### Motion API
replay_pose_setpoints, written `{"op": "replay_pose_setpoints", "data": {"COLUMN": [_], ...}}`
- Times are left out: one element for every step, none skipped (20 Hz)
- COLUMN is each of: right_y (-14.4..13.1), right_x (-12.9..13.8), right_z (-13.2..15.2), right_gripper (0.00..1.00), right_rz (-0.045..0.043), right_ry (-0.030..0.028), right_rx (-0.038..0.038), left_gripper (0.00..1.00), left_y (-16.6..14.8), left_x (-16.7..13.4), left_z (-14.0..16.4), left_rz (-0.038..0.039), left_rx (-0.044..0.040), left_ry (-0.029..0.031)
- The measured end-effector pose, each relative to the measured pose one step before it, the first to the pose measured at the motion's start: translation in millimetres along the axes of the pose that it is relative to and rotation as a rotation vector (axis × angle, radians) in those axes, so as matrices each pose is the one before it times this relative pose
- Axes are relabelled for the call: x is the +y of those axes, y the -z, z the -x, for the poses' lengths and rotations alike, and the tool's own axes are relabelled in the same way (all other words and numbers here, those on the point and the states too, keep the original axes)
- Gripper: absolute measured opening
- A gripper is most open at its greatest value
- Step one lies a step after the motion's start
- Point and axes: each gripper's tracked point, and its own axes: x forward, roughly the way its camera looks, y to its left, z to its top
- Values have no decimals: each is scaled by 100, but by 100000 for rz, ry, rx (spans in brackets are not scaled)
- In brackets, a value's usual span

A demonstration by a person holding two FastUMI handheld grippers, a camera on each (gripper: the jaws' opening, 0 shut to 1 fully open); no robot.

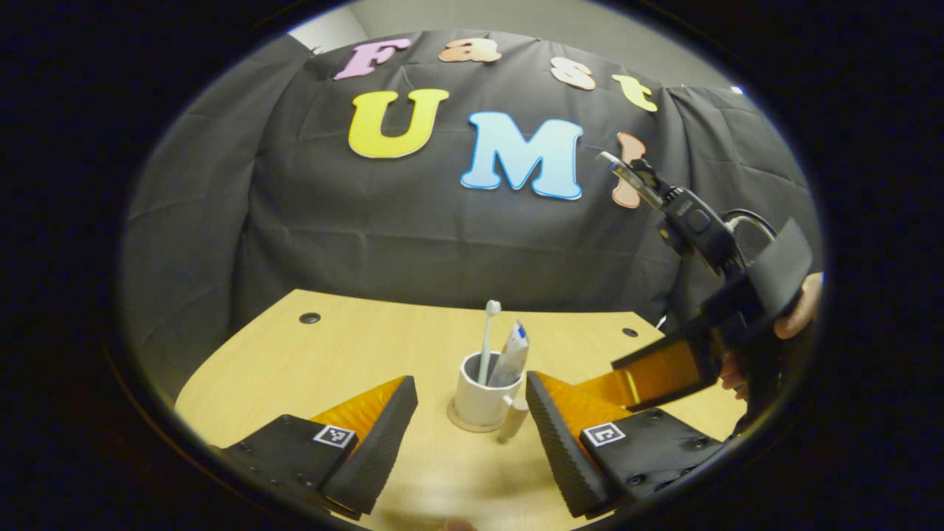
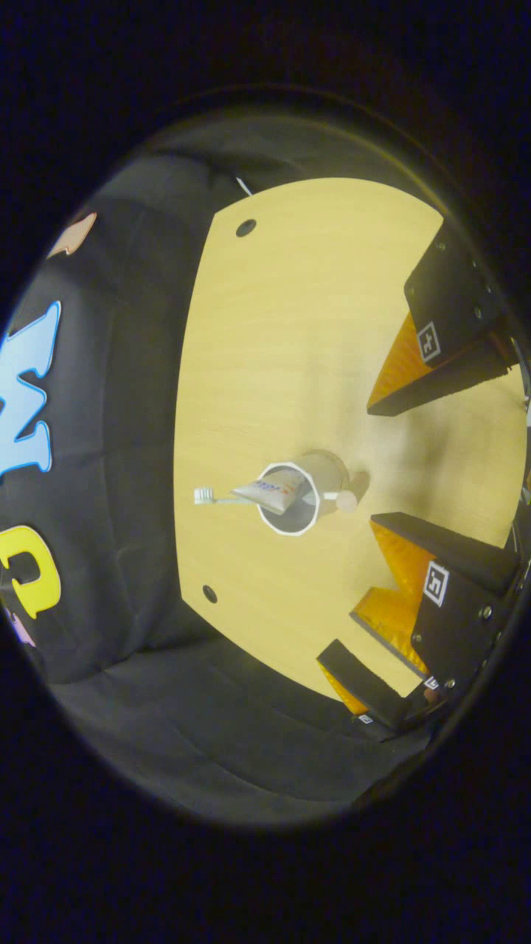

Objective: Put the toothbrush and toothpaste on the desktop into the cup, then pick up the cup and place it on the coaster on the desktop.

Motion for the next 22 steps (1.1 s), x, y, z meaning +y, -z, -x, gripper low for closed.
{"op": "replay_pose_setpoints", "data": {"right_y": [153,83,31,-28,-250,-449,-540,-461,-367,-447,-434,-368,-456,-413,-530,-434,-420,-304,-93,-83,36,-60], "right_x": [-639,-646,-723,-945,-979,-1161,-921,-912,-695,-717,-632,-582,-357,-286,-398,-372,-456,-315,-99,-179,-112,3], "right_z": [873,972,887,1076,915,975,1006,816,726,702,713,730,406,515,541,455,400,217,214,261,280,141], "right_gripper": [84,86,87,87,87,87,87,87,87,87,87,87,87,87,87,87,87,87,87,87,87,83], "right_rz": [-1224,-981,-440,197,638,943,1207,1410,1193,1090,1043,1223,1167,879,965,1129,1311,1240,1231,803,315,-146], "right_ry": [103,265,1059,1535,1656,2217,2063,1872,1954,1321,1189,867,960,600,268,486,526,437,483,467,160,20], "right_rx": [-2601,-2749,-3019,-3107,-3891,-4280,-4501,-4347,-4294,-4169,-3805,-3505,-3657,-3478,-3880,-3531,-3895,-3671,-3286,-3028,-2320,-2422], "left_gripper": [96,96,96,94,96,96,99,96,96,96,99,96,96,94,96,93,93,99,97,95,93,96], "left_y": [-413,-524,-655,-725,-604,-768,-723,-379,-461,-373,-331,-398,-261,-234,-232,-248,-205,-241,-171,-242,-355,-387], "left_x": [-857,-728,-631,-573,-706,-717,-715,-695,-622,-687,-602,-531,-433,-461,-336,-228,-158,-225,-268,-19,-106,-127], "left_z": [-174,-103,-23,-54,-50,40,68,73,70,135,192,312,225,302,212,299,583,389,387,365,296,286], "left_rz": [-45,-328,-405,-675,-641,-391,-310,60,300,532,438,202,398,426,704,716,599,289,-314,-496,-511,-518], "left_rx": [-454,-804,-1330,-1392,-1464,-1603,-1354,-912,-849,-716,-716,-934,-984,-705,-893,-730,-673,-783,-632,-804,-1076,-1123], "left_ry": [555,-50,-76,-238,-56,-1,23,39,-5,197,-265,-252,-271,-460,-592,-825,-810,-499,-962,-932,-546,-532]}}
